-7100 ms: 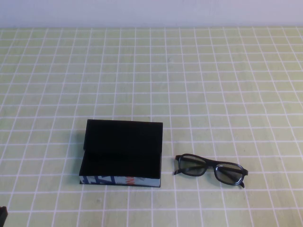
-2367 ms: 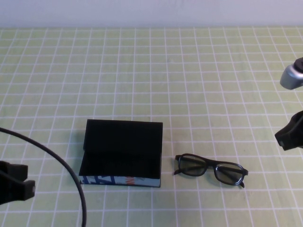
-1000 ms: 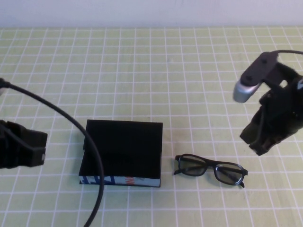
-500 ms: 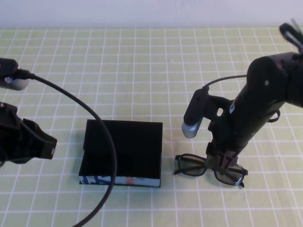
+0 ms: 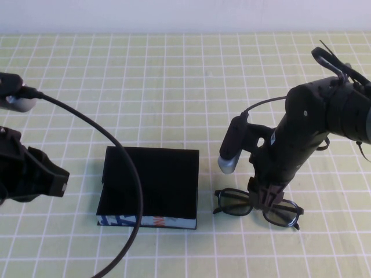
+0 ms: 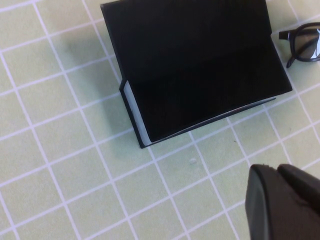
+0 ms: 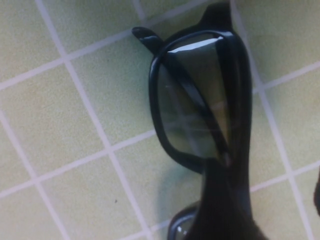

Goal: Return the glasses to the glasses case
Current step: Pick up the glasses from the table

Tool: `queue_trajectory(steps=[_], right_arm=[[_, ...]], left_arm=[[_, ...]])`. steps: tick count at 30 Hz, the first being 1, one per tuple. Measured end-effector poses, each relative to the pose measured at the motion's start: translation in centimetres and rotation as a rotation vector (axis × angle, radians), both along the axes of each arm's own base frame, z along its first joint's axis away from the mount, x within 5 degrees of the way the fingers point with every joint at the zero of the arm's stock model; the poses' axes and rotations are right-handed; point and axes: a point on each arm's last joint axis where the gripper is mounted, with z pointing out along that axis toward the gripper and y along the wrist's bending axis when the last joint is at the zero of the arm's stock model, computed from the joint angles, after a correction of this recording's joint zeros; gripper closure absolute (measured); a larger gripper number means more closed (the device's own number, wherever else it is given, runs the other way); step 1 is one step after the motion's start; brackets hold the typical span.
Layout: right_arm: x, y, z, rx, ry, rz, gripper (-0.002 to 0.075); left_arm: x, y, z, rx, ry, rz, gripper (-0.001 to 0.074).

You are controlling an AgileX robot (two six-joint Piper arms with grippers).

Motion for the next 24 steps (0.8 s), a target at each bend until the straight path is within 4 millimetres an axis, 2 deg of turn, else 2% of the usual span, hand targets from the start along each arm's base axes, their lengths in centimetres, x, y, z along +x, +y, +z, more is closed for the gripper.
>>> queue_trajectory(steps=[12,15,19,21,24], right_arm=[[0.4,0.4,-1.8,-0.011,0.053,-0.009,0.0377],[0.3,0.4,-1.8,-0.01,0.06,-0.01,0.0452],[0.3,0.5,-1.5,-0.015,0.087,-0.008,0.0652],[0.5,0.6,-1.1,-0.015,0.094,-0.004,0.0685],[1.0,1.0,0.3,-0.008,0.089,0.004,0.0685]], left_arm=[[-0.1,0.0,0.0,0.003,0.008,-0.005,0.0738],[-0.1,0.0,-0.1,0.009,0.015,-0.008,0.0738],[-0.2,0.1,-0.1,0.013,0.023,-0.011,0.0738],[-0.2,0.1,-0.1,0.013,0.025,-0.012,0.0738],[-0.2,0.1,-0.2,0.018,0.026,-0.013,0.0738]])
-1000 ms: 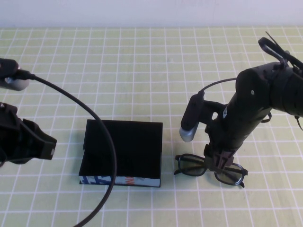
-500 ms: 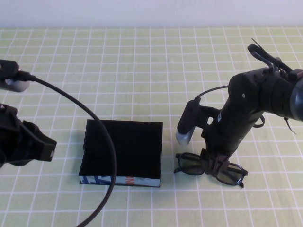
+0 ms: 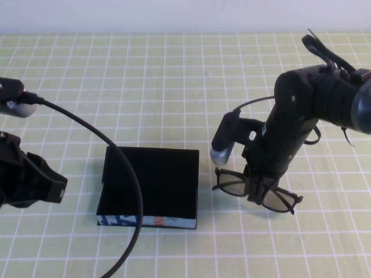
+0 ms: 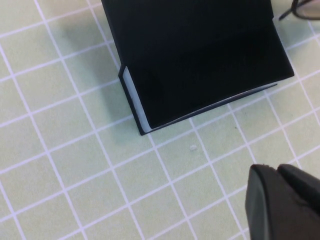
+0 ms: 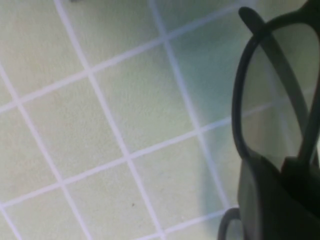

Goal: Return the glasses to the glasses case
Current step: Pick up the glasses from the table, then place the glasses in the glasses case

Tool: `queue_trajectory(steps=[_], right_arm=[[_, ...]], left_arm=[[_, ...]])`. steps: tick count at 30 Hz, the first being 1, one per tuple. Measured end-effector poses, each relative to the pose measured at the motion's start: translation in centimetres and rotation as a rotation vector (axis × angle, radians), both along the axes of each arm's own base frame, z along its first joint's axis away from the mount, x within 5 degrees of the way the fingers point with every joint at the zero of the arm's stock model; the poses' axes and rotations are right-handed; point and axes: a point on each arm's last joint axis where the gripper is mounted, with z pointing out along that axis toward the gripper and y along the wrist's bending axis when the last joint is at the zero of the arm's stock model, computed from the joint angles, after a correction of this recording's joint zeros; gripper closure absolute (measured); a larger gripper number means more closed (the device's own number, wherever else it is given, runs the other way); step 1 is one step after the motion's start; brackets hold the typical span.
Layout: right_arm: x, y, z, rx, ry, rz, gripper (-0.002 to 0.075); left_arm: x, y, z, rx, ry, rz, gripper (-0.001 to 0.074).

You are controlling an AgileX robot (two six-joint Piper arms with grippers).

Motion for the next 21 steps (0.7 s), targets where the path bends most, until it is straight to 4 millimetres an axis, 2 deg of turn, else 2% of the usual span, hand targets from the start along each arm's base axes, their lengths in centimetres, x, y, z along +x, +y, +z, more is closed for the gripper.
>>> queue_trajectory(steps=[7,12,17,21], right_arm=[[1.2,1.4,4.8,0.094,-0.03,0.012,0.0685],[0.6,3.7,7.6,0.188,-0.047,0.08,0.0685],[-1.4,7.2,8.4,0.222,-0.07,0.18,0.0685],[-2.5,10.0,7.7,0.24,-0.091,0.265,0.0685]], left_arm=[[-0.1,0.4,-0.1,0.047,-0.006,0.0,0.0738],[-0.7,1.4,0.9,0.09,-0.089,0.094,0.0738],[-1.6,2.1,2.0,0.087,-0.17,0.162,0.0738],[-1.7,2.2,2.0,0.092,-0.165,0.166,0.0738]])
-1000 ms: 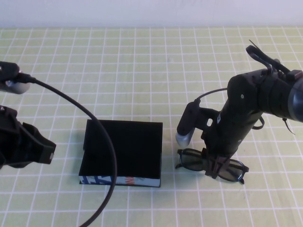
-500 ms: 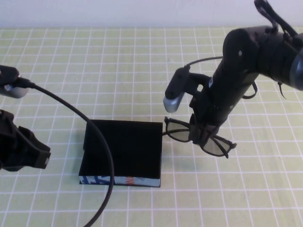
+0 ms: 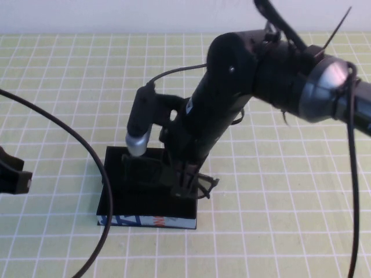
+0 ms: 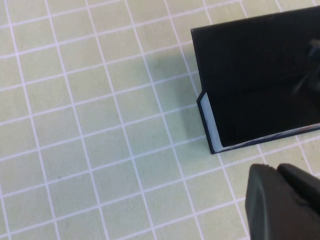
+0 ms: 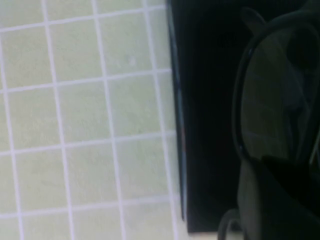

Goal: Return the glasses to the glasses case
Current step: Place the glasses in the glasses case

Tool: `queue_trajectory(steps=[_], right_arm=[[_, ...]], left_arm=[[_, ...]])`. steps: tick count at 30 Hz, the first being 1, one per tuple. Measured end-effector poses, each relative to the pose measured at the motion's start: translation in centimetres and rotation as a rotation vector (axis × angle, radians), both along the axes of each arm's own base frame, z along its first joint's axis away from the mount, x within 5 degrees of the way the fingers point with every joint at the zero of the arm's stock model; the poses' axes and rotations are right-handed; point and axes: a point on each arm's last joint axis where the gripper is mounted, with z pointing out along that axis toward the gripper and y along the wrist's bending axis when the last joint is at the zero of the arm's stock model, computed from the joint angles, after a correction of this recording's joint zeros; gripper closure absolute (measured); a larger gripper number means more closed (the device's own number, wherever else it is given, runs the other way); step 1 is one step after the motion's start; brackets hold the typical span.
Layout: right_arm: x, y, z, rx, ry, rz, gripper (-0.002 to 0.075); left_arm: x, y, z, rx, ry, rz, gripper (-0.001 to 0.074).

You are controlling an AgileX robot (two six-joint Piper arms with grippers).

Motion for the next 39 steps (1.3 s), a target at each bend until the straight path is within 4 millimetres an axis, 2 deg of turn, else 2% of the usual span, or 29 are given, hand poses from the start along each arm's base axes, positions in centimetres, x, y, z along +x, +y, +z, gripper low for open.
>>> queue_trajectory(steps=[4,9,13,20,22,26,29,32,35,39], right_arm=[[-0.3,2.3,-1.9,-0.014,0.003,0.06,0.0686],[0.5,4.4,-4.4,-0.03,0.009,0.08,0.0686],[1.3,5.1,-5.5,-0.039,0.006,0.084,0.0686],[1.6,5.2,-6.1,-0.063,0.008,0.091,0.0682],[1.5,5.2,-6.1,-0.07,0.016,0.093,0.0656],[1.5,5.1,-6.1,-0.082,0.017,0.097,0.0534],[1.6,5.2,-5.7,-0.074,0.012,0.09,0.0491],[1.8,5.3,-4.5,-0.047,-0.002,0.061,0.05],[1.8,5.3,-2.3,-0.013,-0.02,0.028,0.0557],[1.7,4.7,1.5,0.022,-0.046,-0.017,0.0697]], left_arm=[[0.0,0.0,0.0,0.0,0.005,0.001,0.0738],[-0.1,0.0,0.0,0.0,0.009,0.002,0.0738],[-0.1,0.0,-0.1,0.003,0.017,0.001,0.0738],[-0.2,0.0,-0.2,0.006,0.027,-0.001,0.0738],[-0.3,0.1,-0.2,0.01,0.036,-0.004,0.0738],[-0.5,0.1,-0.4,0.041,0.051,-0.044,0.0738],[-0.6,0.1,-0.4,0.067,0.058,-0.079,0.0738],[-0.7,0.0,-0.4,0.094,0.047,-0.134,0.0738],[-0.7,-0.3,-1.1,0.077,0.049,-0.169,0.0738],[-0.4,-1.1,-3.8,0.026,0.13,-0.222,0.0738]])
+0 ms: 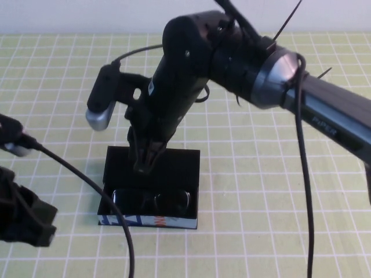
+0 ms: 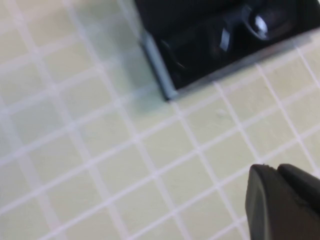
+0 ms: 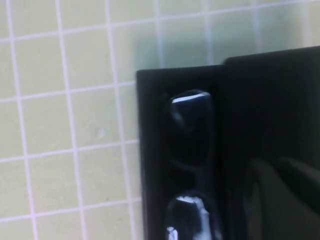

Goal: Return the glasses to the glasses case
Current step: Place the glasses in the glasses case, then close the glasses case

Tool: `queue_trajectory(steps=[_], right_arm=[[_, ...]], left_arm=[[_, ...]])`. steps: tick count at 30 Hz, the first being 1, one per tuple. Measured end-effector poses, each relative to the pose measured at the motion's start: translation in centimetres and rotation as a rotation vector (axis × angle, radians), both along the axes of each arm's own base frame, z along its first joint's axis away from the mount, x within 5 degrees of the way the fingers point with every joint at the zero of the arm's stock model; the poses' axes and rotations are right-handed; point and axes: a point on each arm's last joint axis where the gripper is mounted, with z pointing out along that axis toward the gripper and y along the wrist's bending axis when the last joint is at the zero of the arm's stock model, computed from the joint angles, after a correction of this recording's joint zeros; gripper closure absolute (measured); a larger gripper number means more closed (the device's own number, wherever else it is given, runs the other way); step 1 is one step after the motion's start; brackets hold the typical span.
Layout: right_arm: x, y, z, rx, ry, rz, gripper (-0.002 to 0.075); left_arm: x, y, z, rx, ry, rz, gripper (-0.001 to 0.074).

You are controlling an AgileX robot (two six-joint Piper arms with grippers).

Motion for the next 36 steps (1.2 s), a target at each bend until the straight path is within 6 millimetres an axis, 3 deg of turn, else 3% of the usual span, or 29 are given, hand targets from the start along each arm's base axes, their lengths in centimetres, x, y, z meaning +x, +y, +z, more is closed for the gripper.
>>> queue_trajectory(steps=[3,7,13,19,24,31,36], right_arm=[[0.6,-1.2,2.1,0.034,-0.014,-0.065,0.0728],[2.5,-3.5,3.3,0.083,0.008,-0.22,0.0738],[5.4,-7.2,2.9,0.156,0.155,-0.417,0.0741],[7.6,-9.2,0.2,0.217,0.204,-0.596,0.0741],[9.1,-9.6,-3.0,0.246,0.199,-0.683,0.0741],[10.5,-9.3,-8.4,0.173,0.259,-0.709,0.0742],[10.4,-9.0,-9.7,0.155,0.291,-0.648,0.0741]], left_arm=[[0.2,-0.8,-2.6,-0.062,0.073,-0.046,0.0738],[0.2,-1.6,-5.3,-0.14,0.11,-0.078,0.0738],[1.4,-2.3,-6.2,-0.224,0.017,-0.069,0.0738],[2.9,-2.7,-8.1,-0.181,0.043,-0.153,0.0738],[4.5,-3.2,-10.6,-0.154,0.128,-0.185,0.0738],[7.0,-4.6,-11.9,-0.145,0.176,-0.205,0.0738],[7.9,-5.1,-13.4,-0.141,0.236,-0.205,0.0738]])
